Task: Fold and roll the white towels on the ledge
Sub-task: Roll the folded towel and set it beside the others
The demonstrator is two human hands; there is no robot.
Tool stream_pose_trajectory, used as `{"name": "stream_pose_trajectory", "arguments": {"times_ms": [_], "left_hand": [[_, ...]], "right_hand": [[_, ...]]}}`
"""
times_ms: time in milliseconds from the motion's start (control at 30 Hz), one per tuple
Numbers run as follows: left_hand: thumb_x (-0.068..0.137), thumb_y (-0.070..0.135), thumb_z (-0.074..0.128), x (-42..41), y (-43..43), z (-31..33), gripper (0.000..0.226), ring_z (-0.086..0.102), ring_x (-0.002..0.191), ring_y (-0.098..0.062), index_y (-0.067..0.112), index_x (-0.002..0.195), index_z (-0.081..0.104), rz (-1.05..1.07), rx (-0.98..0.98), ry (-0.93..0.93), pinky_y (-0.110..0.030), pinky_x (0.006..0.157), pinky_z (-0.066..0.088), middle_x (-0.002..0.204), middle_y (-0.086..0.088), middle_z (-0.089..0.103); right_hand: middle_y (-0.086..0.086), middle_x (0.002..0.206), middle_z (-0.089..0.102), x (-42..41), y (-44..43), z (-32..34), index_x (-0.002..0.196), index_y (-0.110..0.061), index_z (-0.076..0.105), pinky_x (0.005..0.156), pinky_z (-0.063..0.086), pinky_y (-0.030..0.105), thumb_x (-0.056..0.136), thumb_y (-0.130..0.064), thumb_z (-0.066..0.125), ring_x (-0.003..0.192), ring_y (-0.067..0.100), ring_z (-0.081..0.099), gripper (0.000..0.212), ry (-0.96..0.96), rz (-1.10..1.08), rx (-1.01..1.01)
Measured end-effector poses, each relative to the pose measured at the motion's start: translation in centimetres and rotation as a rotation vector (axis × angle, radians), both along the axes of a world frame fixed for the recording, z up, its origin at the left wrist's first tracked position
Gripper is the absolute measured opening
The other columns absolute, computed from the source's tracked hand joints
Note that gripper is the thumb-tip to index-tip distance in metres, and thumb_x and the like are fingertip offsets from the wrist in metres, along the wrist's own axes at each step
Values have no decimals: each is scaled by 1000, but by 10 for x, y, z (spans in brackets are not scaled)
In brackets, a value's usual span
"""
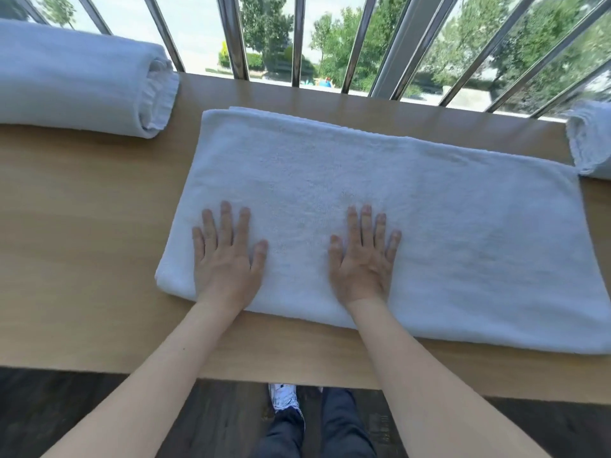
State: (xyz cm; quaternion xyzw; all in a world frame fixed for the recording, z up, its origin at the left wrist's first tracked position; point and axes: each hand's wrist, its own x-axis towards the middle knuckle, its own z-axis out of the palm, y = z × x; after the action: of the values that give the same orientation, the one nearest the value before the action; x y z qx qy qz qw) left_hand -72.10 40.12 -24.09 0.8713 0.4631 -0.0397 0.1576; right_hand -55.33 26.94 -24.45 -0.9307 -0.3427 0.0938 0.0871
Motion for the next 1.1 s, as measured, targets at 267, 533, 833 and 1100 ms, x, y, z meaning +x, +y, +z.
{"name": "stream_pose_trajectory", "arguments": {"times_ms": [267,533,833,1100], "left_hand": [[99,57,2,82,-79,-8,69,-26,151,-24,24,158,-12,-348,25,-60,-41,119,-24,165,1,-21],[101,55,9,146,-122,-10,68,-20,152,-28,24,160,-4,-629,43,-97,-46,123,-14,168,1,-10],[102,54,7,261,-175,-8,64,-16,154,-27,29,161,-2,-765,22,-101,-42,121,-19,168,3,-9],[106,51,19,394,-223,2,61,-11,155,-27,28,161,7,-807,-15,-67,-42,122,-13,169,4,-2]], "right_hand": [[-6,164,-16,33,-56,2,157,-35,-5,120,-18,41,103,-49,14,151,12,-17,59,64,90,-50],[-6,166,-14,95,-145,4,157,-39,-6,121,-15,40,99,-57,7,151,12,-18,62,17,-116,-134],[1,168,2,183,-249,8,159,-33,9,124,-3,42,102,-54,15,153,18,-2,62,2,-410,-104],[7,121,55,229,-295,21,134,-13,51,94,43,46,93,-54,54,108,29,52,58,37,-678,103]]}}
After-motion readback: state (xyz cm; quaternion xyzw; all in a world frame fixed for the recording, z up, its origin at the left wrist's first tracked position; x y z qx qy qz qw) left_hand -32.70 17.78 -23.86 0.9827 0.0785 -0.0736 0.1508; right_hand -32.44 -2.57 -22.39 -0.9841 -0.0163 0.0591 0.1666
